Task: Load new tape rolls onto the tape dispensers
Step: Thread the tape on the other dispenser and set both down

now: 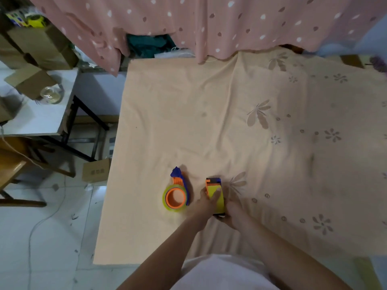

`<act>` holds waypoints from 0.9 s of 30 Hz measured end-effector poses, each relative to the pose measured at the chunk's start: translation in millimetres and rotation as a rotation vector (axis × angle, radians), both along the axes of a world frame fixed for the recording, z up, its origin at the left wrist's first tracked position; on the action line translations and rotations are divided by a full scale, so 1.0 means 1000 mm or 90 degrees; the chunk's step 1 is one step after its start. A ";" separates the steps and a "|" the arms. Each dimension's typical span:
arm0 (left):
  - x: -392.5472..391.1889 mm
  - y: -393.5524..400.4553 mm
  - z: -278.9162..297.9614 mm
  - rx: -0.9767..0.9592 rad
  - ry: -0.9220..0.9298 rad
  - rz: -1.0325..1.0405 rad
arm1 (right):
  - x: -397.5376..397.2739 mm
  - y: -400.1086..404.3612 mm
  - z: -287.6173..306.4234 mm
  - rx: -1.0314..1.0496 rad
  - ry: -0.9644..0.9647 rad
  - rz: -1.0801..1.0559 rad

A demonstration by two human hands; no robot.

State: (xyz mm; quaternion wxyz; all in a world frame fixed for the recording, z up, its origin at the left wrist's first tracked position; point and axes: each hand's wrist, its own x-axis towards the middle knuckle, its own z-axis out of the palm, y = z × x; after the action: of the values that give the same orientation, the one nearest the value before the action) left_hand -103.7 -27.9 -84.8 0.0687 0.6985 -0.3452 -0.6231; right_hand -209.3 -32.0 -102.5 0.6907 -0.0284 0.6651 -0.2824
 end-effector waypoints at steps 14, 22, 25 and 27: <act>-0.015 -0.002 0.003 0.050 -0.022 0.009 | -0.024 0.004 -0.045 0.043 -0.046 0.087; -0.020 0.000 -0.027 0.083 0.019 0.077 | -0.022 -0.007 -0.023 0.072 0.019 0.188; -0.020 -0.001 -0.093 0.089 -0.004 0.108 | -0.026 -0.008 -0.016 0.022 0.062 0.286; -0.022 0.004 -0.142 0.114 -0.018 0.136 | -0.029 -0.009 -0.020 -0.021 0.161 0.409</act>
State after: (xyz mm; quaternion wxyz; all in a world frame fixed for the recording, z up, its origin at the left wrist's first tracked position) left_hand -125.2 -23.7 -227.0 0.0675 0.7432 -0.2125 -0.6308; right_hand -238.3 -40.7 -122.2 0.6559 -0.2825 0.6978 -0.0558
